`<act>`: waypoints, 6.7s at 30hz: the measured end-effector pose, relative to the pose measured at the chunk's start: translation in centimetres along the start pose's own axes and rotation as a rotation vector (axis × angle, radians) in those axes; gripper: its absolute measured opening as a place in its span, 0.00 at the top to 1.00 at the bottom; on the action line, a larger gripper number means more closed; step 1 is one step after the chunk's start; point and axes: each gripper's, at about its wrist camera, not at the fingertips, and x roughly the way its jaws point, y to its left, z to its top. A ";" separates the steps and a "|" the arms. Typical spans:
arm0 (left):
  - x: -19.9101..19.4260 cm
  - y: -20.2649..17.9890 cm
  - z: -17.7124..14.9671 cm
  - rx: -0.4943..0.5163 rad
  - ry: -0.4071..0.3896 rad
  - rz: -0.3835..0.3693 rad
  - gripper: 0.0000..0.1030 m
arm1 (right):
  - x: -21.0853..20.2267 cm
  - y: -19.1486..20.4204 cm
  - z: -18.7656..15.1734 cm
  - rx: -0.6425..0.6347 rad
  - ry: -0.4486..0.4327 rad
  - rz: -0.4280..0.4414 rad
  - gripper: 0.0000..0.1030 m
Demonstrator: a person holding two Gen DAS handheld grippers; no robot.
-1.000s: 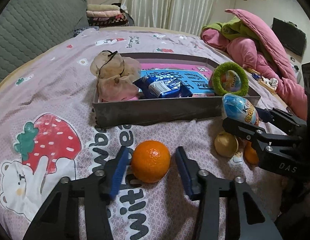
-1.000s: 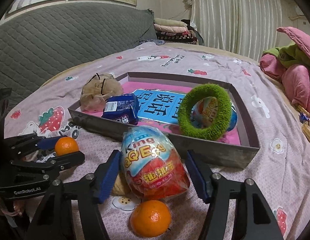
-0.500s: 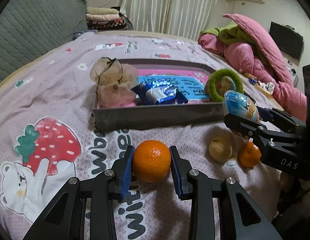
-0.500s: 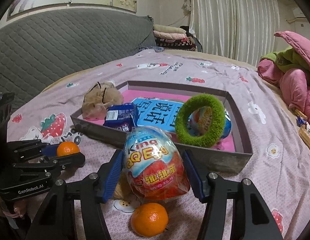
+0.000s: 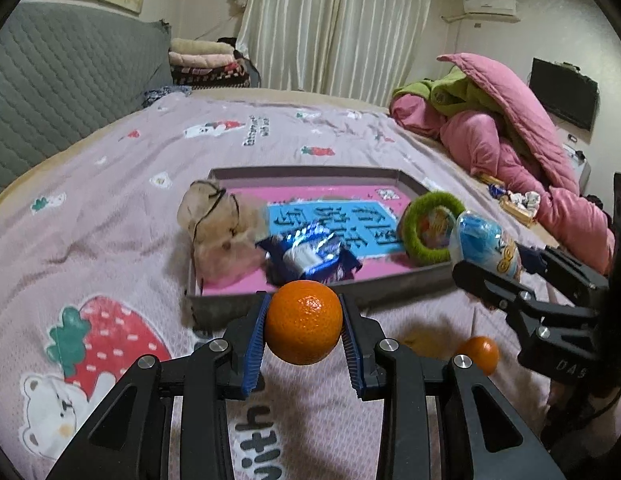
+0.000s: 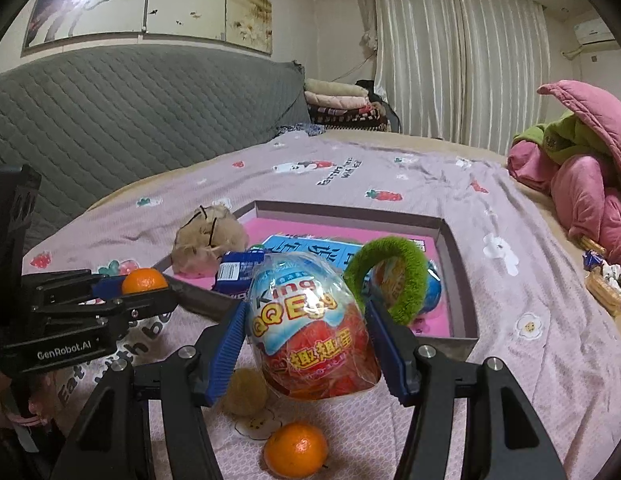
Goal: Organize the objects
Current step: 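Lift and carry the orange with left gripper while right carries the Kinder egg over the tray, then lower the orange beside the mesh bag while right lowers the Kinder egg onto the book, then open both grippers and withdraw them back from the tray, then move left gripper toward the walnut while right gripper approaches the other orange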
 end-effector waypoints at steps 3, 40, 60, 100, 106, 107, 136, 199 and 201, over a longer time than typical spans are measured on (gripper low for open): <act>-0.1 -0.1 0.9 0.010 -0.020 0.002 0.66 | -0.2 -0.1 0.3 0.004 -0.009 -0.002 0.41; 3.5 3.9 7.8 0.005 -0.072 0.046 0.66 | 4.0 -0.7 5.6 -0.013 -0.039 -0.010 0.41; 6.7 3.8 4.7 0.027 0.031 0.062 0.66 | 7.4 -0.4 3.5 -0.033 0.092 0.006 0.41; 8.4 2.4 3.6 0.081 0.103 0.121 0.66 | 9.3 -0.3 2.3 -0.060 0.223 -0.028 0.41; 8.4 2.2 3.4 0.088 0.101 0.124 0.65 | 9.4 -0.5 2.2 -0.056 0.223 -0.027 0.40; 8.4 2.2 3.4 0.089 0.102 0.123 0.65 | 9.4 -0.5 2.2 -0.055 0.223 -0.026 0.40; 6.4 1.8 3.7 0.103 0.064 0.104 0.48 | 8.6 -1.4 2.3 0.000 0.205 -0.032 0.34; -2.5 -2.3 1.5 0.047 -0.001 0.142 0.28 | -0.8 -1.8 3.3 0.020 -0.050 -0.031 0.18; -2.9 -2.6 1.4 0.054 -0.005 0.146 0.28 | -1.4 -1.8 3.2 0.018 -0.058 -0.036 0.18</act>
